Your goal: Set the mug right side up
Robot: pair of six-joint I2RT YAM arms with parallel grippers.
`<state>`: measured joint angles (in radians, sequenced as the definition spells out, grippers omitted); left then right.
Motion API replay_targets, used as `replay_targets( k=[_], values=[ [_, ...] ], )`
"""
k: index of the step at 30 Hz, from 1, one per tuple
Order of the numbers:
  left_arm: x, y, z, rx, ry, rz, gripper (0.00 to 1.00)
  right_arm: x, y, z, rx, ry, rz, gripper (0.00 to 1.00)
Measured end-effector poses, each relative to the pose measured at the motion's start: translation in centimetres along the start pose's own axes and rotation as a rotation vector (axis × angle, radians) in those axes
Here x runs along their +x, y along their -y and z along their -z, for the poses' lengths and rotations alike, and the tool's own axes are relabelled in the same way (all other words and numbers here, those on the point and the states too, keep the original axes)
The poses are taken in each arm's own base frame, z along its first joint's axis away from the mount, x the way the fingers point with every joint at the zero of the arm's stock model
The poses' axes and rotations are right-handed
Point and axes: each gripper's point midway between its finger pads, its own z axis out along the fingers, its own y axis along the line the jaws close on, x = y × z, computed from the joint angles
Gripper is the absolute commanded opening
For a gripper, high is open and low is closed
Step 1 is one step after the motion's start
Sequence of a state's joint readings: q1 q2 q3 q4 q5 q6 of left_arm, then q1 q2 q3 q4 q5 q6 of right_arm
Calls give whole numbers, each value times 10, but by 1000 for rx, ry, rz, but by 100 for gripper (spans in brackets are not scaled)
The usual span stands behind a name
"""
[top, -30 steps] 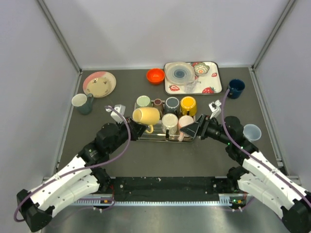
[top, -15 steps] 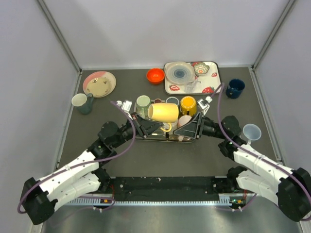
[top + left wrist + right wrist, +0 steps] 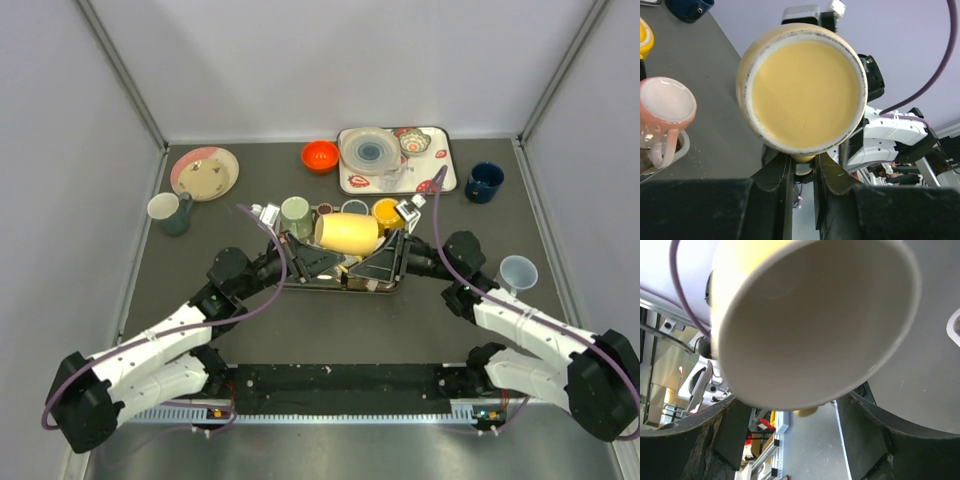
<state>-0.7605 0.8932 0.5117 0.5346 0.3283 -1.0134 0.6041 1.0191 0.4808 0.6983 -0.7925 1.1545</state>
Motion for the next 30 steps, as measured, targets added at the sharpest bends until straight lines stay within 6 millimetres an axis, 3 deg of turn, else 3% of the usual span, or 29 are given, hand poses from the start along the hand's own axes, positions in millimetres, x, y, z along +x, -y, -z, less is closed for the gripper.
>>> replay_targets(
  k=[6,15,20,21,23,30],
  values=[
    [2,5,-1,32,-8,32,0,-4,14,-6,29,19,-20,58],
    [-6,6,-2,39,31,45,0,-14,5,-16,-37,53,-29,40],
    [-12,5,-3,39,64,40,0,-13,-1,-24,-98,43,-70,21],
    [-12,5,-3,38,66,39,0,-12,-2,-25,-108,38,-80,10],
    [-13,5,-2,40,73,45,0,-13,-6,-26,-130,39,-88,0],
    [-15,11,-1,63,79,53,3,-14,-12,-25,-156,41,-72,0]
  ],
)
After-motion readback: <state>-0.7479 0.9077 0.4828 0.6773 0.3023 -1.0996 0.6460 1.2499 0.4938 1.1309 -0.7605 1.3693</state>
